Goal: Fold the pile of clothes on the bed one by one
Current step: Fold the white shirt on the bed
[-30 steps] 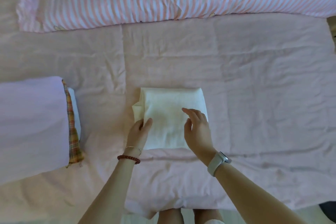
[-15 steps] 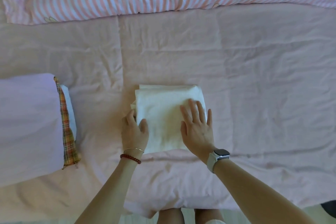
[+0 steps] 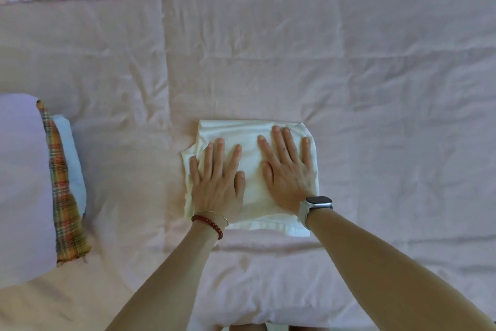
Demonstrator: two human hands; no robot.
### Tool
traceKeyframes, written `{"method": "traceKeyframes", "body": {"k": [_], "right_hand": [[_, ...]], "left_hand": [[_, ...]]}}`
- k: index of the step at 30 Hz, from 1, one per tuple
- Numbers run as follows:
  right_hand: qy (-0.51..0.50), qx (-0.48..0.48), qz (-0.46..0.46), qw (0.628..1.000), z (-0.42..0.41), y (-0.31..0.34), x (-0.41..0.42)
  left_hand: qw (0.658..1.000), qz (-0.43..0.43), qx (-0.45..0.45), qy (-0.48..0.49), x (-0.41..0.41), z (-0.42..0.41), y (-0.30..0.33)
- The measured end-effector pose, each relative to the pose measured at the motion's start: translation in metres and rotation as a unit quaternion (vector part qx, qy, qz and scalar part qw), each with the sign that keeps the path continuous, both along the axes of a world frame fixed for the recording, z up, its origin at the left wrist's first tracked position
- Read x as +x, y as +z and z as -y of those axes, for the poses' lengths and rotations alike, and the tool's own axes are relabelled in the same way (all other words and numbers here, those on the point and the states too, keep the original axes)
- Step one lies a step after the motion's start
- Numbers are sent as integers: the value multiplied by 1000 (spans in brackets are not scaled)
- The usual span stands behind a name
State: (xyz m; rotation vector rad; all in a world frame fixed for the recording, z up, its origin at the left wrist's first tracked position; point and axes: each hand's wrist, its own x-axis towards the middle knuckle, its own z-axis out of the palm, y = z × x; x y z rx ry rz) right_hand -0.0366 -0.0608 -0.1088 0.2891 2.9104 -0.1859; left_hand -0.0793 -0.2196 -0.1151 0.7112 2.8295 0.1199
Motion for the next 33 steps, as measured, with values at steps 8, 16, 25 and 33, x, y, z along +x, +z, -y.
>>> {"method": "traceKeyframes", "body": {"k": [8, 16, 25, 33], "right_hand": [[-30, -102, -33, 994, -4, 19, -4], [-442, -395, -14, 805, -7, 64, 38], [-144, -231, -52, 961, -35, 56, -21], [-103, -81, 54, 990, -88, 43, -51]], "left_hand": [[998, 36, 54, 24, -11, 6, 19], [908, 207, 208, 299, -25, 28, 53], [854, 304, 271, 325, -36, 17, 47], [856, 242, 284, 358, -32, 7, 34]]}}
